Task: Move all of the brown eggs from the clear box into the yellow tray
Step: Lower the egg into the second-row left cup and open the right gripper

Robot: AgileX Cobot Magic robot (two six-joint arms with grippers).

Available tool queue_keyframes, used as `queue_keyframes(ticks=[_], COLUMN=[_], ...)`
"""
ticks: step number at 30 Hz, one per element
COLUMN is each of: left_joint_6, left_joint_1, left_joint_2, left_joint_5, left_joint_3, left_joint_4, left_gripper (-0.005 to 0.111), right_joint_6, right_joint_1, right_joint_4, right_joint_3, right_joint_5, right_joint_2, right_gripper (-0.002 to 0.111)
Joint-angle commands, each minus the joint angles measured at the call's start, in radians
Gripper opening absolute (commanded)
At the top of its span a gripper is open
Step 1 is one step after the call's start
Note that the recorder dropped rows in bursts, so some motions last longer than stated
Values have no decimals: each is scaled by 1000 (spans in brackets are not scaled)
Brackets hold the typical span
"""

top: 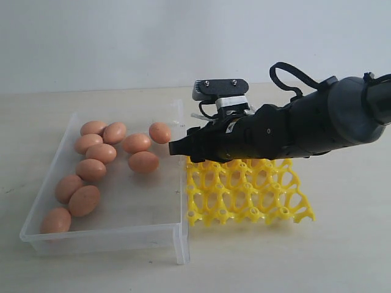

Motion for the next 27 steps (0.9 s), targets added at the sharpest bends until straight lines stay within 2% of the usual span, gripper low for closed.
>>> queue_keyframes(ticks=[1,10,19,23,27], left_joint_6=[2,2,2,2,2], left_joint_1=[1,1,1,1,1], left_joint_2=[-6,-6,-6,-6,-6], left_joint_5=[-6,-6,-6,-6,-6], left_joint_3=[-4,-4,-4,-4,-4], left_joint_4=[-2,-2,-2,-2,-2], left_gripper=[0,0,0,0,0], right_joint_6=[4,-8,-4,-4,-4], right_joint_1=[-6,-6,-6,-6,-6], right_joint_4=[-8,-8,-8,-6,-6], right_joint_3=[-7,-7,-7,-7,-7], right_joint_5=[0,0,-11,-23,-26], right_joint_2=[4,4,4,4,4], right_gripper=[0,2,42,51,55])
